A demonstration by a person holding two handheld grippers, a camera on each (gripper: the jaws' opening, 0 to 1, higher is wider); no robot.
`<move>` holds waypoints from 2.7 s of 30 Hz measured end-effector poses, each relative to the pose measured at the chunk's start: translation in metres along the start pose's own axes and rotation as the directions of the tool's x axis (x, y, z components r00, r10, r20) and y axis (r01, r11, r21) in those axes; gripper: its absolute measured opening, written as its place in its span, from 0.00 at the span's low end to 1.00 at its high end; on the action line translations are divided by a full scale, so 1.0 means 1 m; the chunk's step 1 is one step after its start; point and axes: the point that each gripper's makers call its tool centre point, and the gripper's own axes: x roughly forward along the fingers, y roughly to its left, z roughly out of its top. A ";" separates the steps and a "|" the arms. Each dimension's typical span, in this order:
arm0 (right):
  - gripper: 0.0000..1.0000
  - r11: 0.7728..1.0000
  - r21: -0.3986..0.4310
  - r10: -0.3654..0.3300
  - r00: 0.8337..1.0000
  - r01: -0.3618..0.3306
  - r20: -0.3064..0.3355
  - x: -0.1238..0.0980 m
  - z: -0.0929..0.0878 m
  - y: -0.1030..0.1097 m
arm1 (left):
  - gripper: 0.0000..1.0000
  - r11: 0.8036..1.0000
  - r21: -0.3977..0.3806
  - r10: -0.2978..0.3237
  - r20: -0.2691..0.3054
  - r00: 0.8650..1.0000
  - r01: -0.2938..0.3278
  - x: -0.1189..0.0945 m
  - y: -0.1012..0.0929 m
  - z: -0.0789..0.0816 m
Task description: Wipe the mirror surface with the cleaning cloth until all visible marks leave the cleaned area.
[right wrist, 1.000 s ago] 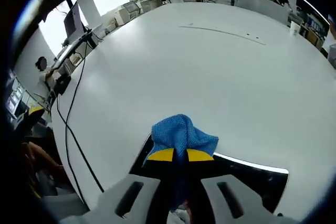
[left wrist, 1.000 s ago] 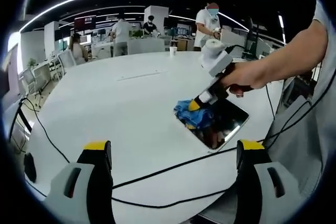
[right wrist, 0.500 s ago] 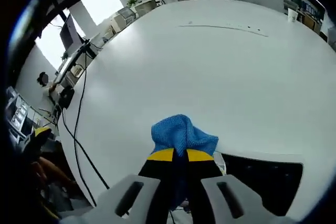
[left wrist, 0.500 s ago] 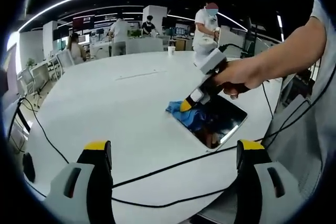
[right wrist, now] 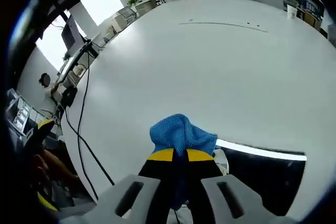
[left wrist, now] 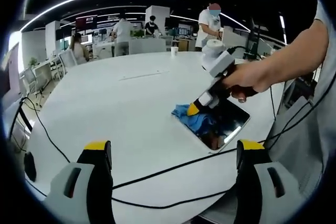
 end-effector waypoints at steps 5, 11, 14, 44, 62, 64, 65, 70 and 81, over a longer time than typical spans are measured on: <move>0.01 1.000 -0.020 -0.001 1.000 0.001 -0.005 -0.003 -0.006 0.003 | 0.99 1.000 0.009 -0.007 0.005 1.000 0.007 0.002 -0.004 0.003; 0.01 1.000 -0.024 0.005 1.000 -0.005 -0.008 -0.011 -0.015 0.008 | 0.99 1.000 0.013 -0.010 -0.001 1.000 0.010 0.002 -0.005 0.002; 0.01 1.000 -0.027 0.009 1.000 -0.009 -0.013 -0.013 -0.018 0.010 | 0.99 1.000 0.015 -0.009 -0.004 1.000 0.009 0.001 -0.005 0.002; 0.01 0.995 -0.092 0.024 0.998 -0.029 -0.050 -0.016 -0.034 0.017 | 0.99 1.000 0.023 -0.006 0.004 1.000 0.006 0.001 -0.008 0.009; 0.01 0.999 -0.046 0.028 0.998 -0.030 -0.052 -0.032 -0.044 -0.009 | 0.99 0.999 -0.010 -0.036 0.054 0.998 0.036 0.012 -0.022 0.019; 0.01 0.999 -0.043 0.023 0.998 -0.026 -0.050 -0.033 -0.045 -0.014 | 0.99 0.999 -0.006 -0.038 0.047 0.998 0.038 0.013 -0.023 0.018; 0.01 0.999 -0.038 0.024 0.999 -0.025 -0.048 -0.035 -0.046 -0.017 | 0.99 0.999 -0.008 -0.038 0.044 0.998 0.038 0.013 -0.023 0.017; 0.01 1.000 0.004 0.030 0.998 -0.029 -0.046 -0.039 -0.047 -0.027 | 0.99 0.999 -0.007 -0.036 0.039 0.999 0.037 0.013 -0.023 0.016; 0.01 1.000 0.020 0.017 0.999 -0.017 -0.037 -0.052 -0.053 -0.046 | 0.99 0.999 -0.017 -0.030 0.040 0.999 0.031 0.011 -0.024 0.017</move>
